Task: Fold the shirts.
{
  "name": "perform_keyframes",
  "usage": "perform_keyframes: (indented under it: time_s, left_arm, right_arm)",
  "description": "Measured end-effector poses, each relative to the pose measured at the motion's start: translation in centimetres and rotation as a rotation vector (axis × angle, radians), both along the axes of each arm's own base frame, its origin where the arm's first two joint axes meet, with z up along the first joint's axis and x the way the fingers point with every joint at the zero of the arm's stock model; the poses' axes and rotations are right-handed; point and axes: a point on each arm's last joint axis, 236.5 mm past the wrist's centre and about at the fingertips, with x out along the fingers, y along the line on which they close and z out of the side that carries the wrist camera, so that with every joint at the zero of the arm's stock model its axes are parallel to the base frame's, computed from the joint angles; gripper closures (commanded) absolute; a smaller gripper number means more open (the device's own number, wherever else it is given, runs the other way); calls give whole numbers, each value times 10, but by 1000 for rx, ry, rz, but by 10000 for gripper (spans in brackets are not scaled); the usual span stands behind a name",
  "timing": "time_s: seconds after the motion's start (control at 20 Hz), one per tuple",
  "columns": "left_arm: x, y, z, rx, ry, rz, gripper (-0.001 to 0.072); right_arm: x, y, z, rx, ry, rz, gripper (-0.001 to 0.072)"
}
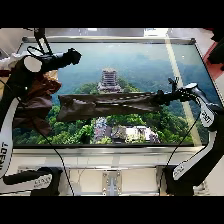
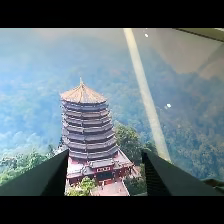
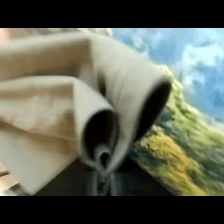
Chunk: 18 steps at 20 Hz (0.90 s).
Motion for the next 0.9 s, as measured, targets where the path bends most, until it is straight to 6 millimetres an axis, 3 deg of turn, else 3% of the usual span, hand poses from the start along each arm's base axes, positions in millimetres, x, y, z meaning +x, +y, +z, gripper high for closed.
perform_keyframes:
  time_s: [0.05,0.2,0.35,0.55,0.7,0.8,0.9]
  left_arm:
    - [-3,-3,-5,3,20,-14,687]
    - [-18,-21,-36,27,134,-88,695]
    - [-39,-60,-87,58,281,-202,697]
    - [-75,-133,-183,124,475,-365,697]
    - [-108,-176,-250,184,586,-458,697]
    - [-120,-194,-274,204,602,-484,697]
    - [-122,-205,-285,209,592,-488,697]
  right_arm:
    - [0,6,4,12,-5,11,680]
    - [1,16,24,35,-28,49,682]
    - [7,18,59,25,-81,65,682]
    - [13,19,118,-4,-170,76,682]
    - [17,21,161,-43,-240,76,683]
    - [17,26,183,-77,-272,89,683]
    - [18,36,199,-106,-299,107,683]
